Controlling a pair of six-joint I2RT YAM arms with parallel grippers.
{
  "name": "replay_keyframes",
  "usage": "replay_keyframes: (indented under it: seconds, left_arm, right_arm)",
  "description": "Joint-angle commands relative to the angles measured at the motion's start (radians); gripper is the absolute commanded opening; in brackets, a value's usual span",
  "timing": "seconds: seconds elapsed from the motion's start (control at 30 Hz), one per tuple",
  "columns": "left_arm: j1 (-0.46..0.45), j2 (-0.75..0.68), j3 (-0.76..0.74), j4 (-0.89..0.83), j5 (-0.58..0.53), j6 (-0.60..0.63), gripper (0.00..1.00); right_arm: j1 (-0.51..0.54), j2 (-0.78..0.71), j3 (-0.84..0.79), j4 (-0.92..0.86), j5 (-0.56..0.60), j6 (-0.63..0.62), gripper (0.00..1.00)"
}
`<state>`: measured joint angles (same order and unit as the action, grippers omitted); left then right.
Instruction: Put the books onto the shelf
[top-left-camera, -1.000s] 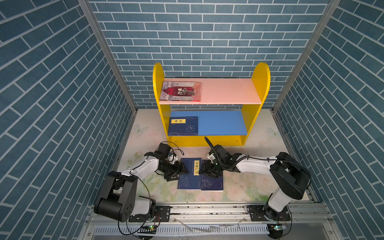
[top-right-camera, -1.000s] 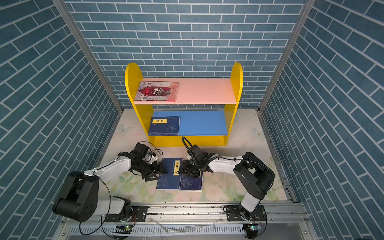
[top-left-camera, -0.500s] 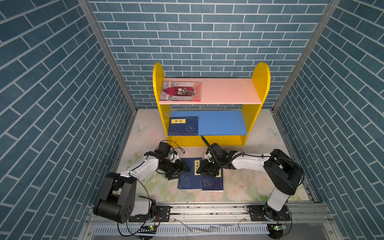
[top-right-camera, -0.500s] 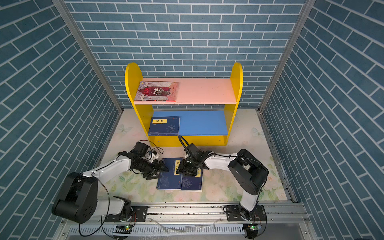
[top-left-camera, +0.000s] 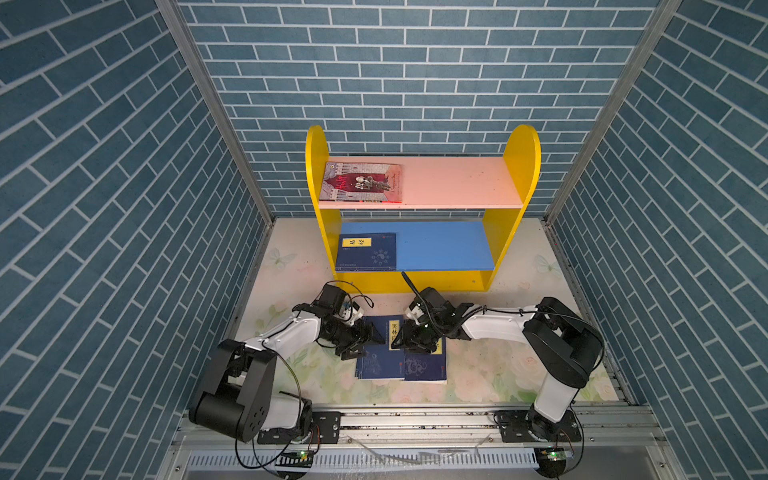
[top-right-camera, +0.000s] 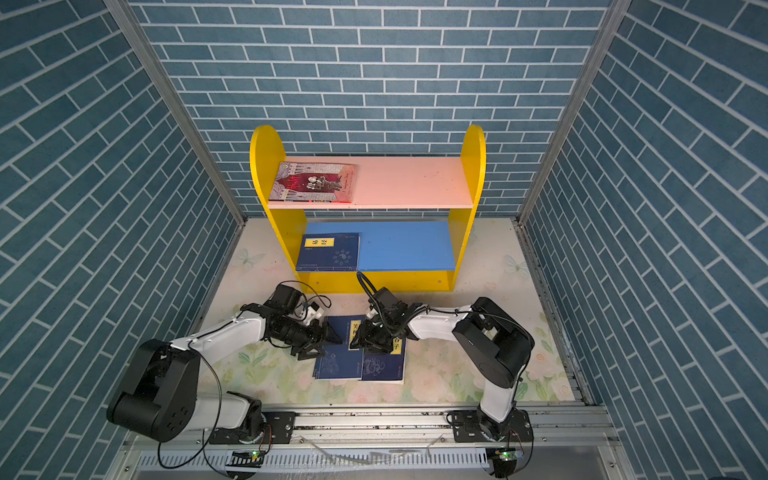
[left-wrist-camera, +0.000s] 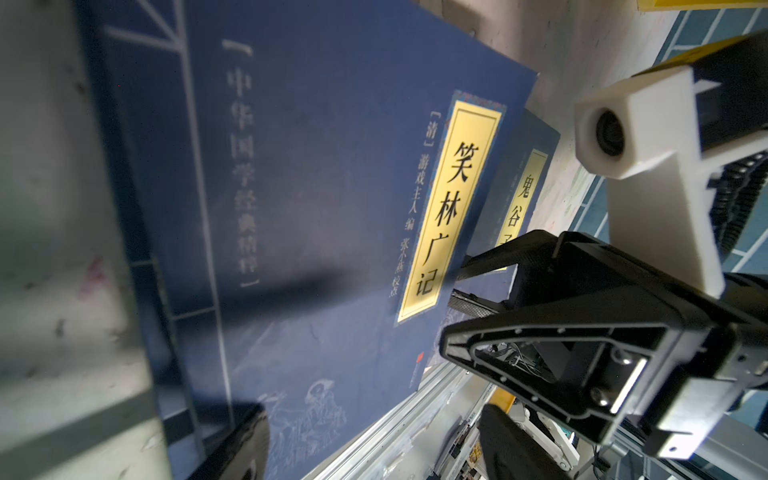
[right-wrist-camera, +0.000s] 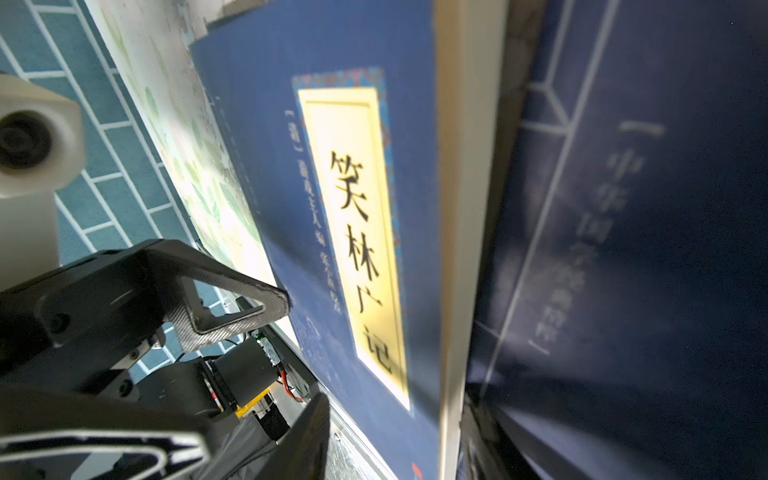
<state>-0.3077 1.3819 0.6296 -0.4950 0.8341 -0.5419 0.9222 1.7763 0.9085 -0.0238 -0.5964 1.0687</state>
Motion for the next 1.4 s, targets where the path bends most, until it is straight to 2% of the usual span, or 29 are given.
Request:
replay_keyframes:
  seconds: [0.0, 0.2, 0.33, 0.4, 0.5, 0.63, 0.87, 1.17, 1.37]
  left_arm:
    - [-0.013, 0.024, -0.007, 0.012, 0.01, 0.0, 0.82]
    - [-0.012, 0.037, 0.016, 0.003, 0.027, 0.027, 0.84]
    - [-0.01, -0.038, 0.11, -0.102, 0.01, 0.094, 0.83]
    - [-0.007, -0.1, 0.128, -0.156, -0.056, 0.12, 0.82]
    - [-0.002, -0.202, 0.078, -0.157, -0.136, 0.119, 0.85]
    - [-0.001, -0.238, 0.015, -0.147, -0.157, 0.097, 0.85]
    - [0.009, -0.141, 0.037, -0.208, -0.238, 0.108, 0.85]
    - [0.006, -0.048, 0.016, -0.165, -0.183, 0.09, 0.86]
    - [-0.009, -0.019, -0.004, -0.084, -0.087, 0.051, 0.86]
  right_arm:
    - [0.008, 0.044, -0.046, 0.046, 0.002, 0.011, 0.51]
    - [0.007, 0.038, -0.109, 0.146, 0.004, 0.03, 0.51]
    - [0.001, 0.031, -0.136, 0.149, 0.026, 0.028, 0.51]
    - [0.001, 0.023, -0.145, 0.153, 0.038, 0.03, 0.51]
    - [-0.002, 0.015, -0.145, 0.146, 0.038, 0.025, 0.51]
    - [-0.008, 0.01, -0.137, 0.122, 0.035, 0.015, 0.51]
    - [-0.013, 0.0, -0.124, 0.089, 0.035, -0.003, 0.52]
    - [-0.016, 0.002, -0.131, 0.103, 0.028, 0.0, 0.52]
    - [-0.017, 0.018, -0.132, 0.128, 0.014, 0.009, 0.52]
